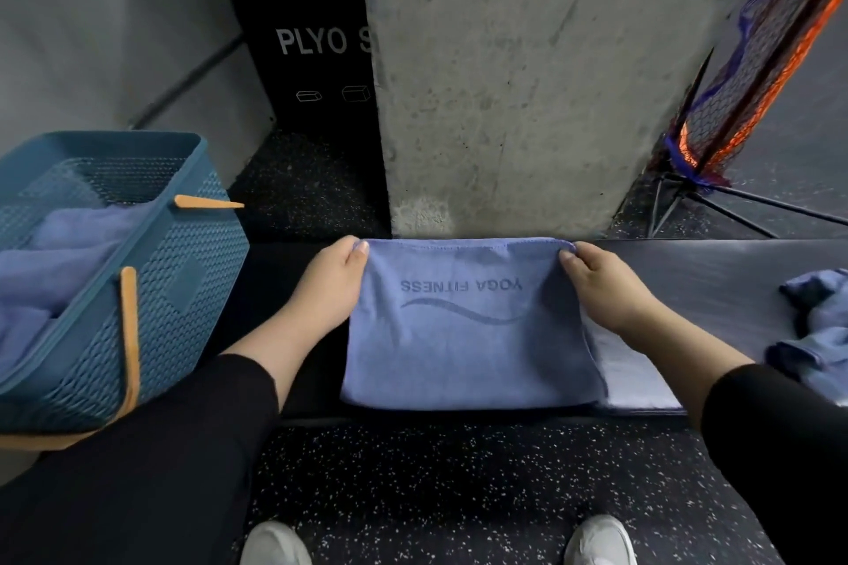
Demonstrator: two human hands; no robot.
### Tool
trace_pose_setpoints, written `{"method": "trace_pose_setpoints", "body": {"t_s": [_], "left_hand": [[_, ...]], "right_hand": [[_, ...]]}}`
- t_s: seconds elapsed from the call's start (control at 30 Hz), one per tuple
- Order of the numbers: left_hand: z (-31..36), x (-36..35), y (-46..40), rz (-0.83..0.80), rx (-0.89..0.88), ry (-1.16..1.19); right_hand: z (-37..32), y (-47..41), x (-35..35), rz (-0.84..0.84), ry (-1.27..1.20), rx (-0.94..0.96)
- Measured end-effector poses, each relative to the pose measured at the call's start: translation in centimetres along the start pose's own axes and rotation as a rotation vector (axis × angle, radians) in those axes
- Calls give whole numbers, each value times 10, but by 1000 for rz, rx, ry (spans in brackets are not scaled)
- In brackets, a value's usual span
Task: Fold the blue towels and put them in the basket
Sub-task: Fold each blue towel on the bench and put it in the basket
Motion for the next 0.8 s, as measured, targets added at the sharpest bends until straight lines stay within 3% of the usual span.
{"method": "trace_pose_setpoints", "body": {"t_s": [0.33,0.67,0.8], "left_hand": [[0,-27,-9,-90,-16,-530],[17,-16,65,-246,-150,-615],[11,-10,87,-266,-118,-556]], "right_hand": [[4,-8,-18,-99,230,16],[11,50,-8,-326,171,-74],[8,70,-6,-339,185,-28]]}}
Point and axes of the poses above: each hand's wrist, its own y-axis away from the middle knuckle, its own x-axis out of the back of the hand, z = x × y, the point moved 7 cm from there along -y, towards the middle knuckle, and after that the axes turned 2 degrees about -x, right-handed, at the moved point
